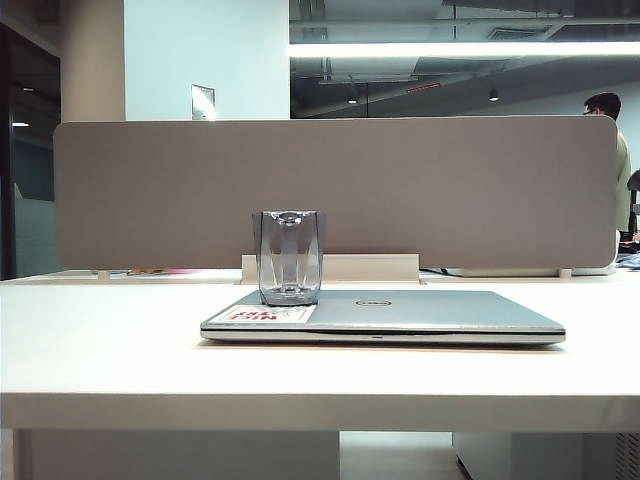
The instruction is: Pick up the water cup and place it on the right side of the laptop.
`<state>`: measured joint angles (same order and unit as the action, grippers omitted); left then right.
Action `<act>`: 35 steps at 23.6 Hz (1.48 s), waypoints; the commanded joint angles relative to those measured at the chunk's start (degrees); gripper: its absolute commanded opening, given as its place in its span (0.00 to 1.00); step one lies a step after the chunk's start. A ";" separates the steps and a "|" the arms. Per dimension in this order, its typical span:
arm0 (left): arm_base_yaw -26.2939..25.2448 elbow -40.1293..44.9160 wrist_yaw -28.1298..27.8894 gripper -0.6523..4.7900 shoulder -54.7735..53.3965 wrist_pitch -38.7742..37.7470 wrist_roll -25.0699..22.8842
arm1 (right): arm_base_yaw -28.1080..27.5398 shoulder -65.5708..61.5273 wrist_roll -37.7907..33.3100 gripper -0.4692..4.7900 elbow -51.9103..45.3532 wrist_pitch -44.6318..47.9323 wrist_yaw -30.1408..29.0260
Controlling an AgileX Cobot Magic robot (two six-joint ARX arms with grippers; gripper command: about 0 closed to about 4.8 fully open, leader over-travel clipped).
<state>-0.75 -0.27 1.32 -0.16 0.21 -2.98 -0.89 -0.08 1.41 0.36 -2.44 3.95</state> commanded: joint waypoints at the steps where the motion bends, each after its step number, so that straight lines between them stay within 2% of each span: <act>1: -0.09 -0.17 0.17 0.11 -0.07 0.68 0.02 | 0.04 0.09 0.11 0.07 -0.33 0.94 0.02; 12: -0.11 -0.24 -0.02 0.11 -0.07 0.79 0.02 | 0.02 0.09 0.11 0.07 -0.33 1.22 0.02; 14: -0.07 -0.24 1.31 0.11 -0.07 0.72 0.59 | 0.09 0.09 -0.31 0.07 -0.33 1.27 -0.35; 18: -0.07 -0.22 6.69 0.11 -0.07 0.74 0.85 | 0.09 0.09 -7.17 0.07 -0.33 1.20 -5.01; 23: -0.11 -0.20 7.02 0.11 -0.07 0.72 5.25 | 0.07 0.09 -7.39 0.07 -0.22 1.44 -7.10; 28: -0.07 -0.31 7.98 0.11 -0.09 0.72 5.38 | 0.11 0.09 -7.41 0.07 1.75 1.38 -11.54; 35: -0.09 -0.35 7.93 0.11 -0.09 0.72 5.35 | 0.81 -0.57 -7.45 0.07 8.44 0.90 -12.87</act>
<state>-0.73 -0.30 8.91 -0.27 0.21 2.24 -0.49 -0.30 -5.82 7.66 -2.11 -8.80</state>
